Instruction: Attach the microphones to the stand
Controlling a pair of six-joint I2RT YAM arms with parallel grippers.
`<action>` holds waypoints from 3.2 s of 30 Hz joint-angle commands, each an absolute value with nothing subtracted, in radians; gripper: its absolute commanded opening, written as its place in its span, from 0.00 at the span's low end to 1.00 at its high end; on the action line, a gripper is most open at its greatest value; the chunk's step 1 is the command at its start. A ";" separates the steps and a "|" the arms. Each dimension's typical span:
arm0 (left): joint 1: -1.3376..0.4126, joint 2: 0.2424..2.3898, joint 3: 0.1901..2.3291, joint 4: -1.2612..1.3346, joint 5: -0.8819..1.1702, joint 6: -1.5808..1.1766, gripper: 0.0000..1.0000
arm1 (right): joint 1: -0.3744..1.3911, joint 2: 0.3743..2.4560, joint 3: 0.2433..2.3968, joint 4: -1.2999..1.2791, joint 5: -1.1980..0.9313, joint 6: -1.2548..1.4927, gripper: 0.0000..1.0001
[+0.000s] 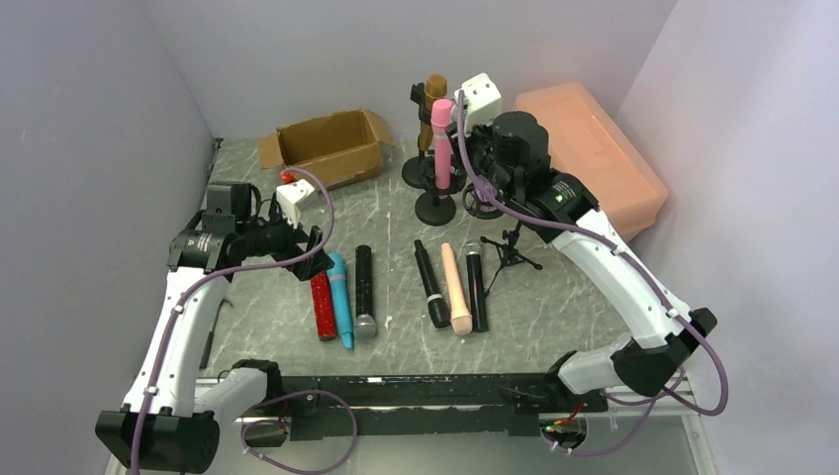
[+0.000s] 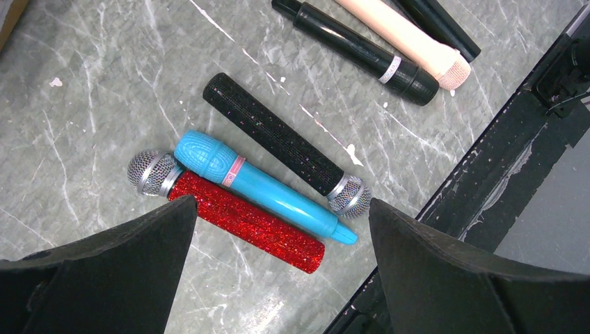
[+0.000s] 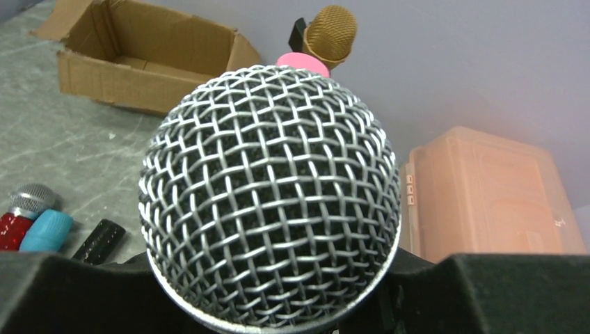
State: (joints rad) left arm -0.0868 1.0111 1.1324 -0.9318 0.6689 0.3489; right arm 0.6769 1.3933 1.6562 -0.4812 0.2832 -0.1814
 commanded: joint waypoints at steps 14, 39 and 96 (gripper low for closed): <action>-0.089 0.988 1.131 -0.914 0.676 0.337 1.00 | 0.669 1.278 1.450 -0.371 0.489 -0.102 0.00; -0.089 0.979 1.121 -0.892 0.624 0.353 0.99 | 0.668 1.189 1.149 -0.208 0.494 -0.094 0.12; 0.265 0.856 0.293 0.383 0.455 0.229 0.99 | 0.084 1.028 0.327 0.404 0.646 0.319 0.97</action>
State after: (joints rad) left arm 0.2592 0.8764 0.3851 0.0685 0.4389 0.2916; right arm 0.0978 1.0168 0.3870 0.0978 0.6868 0.3584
